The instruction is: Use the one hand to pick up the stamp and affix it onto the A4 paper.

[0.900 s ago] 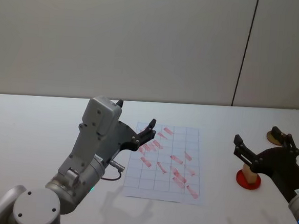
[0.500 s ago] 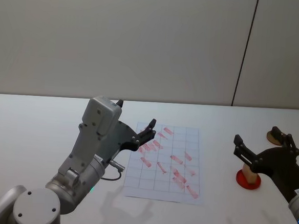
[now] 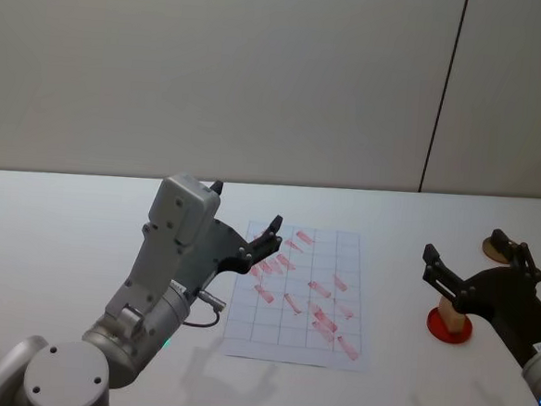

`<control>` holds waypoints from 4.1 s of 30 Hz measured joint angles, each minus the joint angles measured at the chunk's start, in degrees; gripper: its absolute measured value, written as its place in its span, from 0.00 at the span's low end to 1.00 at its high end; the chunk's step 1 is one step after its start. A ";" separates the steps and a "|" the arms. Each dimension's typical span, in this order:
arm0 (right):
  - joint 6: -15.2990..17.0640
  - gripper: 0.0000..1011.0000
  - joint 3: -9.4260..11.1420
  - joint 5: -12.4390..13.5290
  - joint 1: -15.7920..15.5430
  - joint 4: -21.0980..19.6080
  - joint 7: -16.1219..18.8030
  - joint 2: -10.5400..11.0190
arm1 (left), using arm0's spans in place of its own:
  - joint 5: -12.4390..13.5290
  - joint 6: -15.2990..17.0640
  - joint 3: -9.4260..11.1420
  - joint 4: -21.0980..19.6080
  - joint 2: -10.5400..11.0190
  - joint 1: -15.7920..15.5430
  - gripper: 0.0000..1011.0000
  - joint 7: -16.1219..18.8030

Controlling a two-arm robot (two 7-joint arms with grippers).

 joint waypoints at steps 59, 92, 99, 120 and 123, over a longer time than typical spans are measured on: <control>5.50 0.99 1.07 2.39 3.74 7.27 -0.33 -1.42 | 0.00 0.00 0.00 0.00 0.00 0.00 0.98 0.00; 13.01 0.99 1.61 3.00 13.40 24.36 -2.51 -5.24 | 0.00 0.00 0.00 0.00 0.00 0.00 0.98 0.00; 13.95 0.99 1.28 2.07 15.79 28.32 -2.69 -6.30 | 0.00 0.00 0.00 0.00 0.00 0.00 0.98 0.00; 15.41 0.83 -0.06 -2.95 22.09 38.80 -0.27 -8.63 | 0.00 0.00 0.00 0.00 0.00 0.00 0.98 0.00; 15.43 0.75 -0.25 -3.68 22.78 40.08 0.30 -8.86 | 0.00 0.00 0.00 0.00 0.00 0.00 0.98 0.00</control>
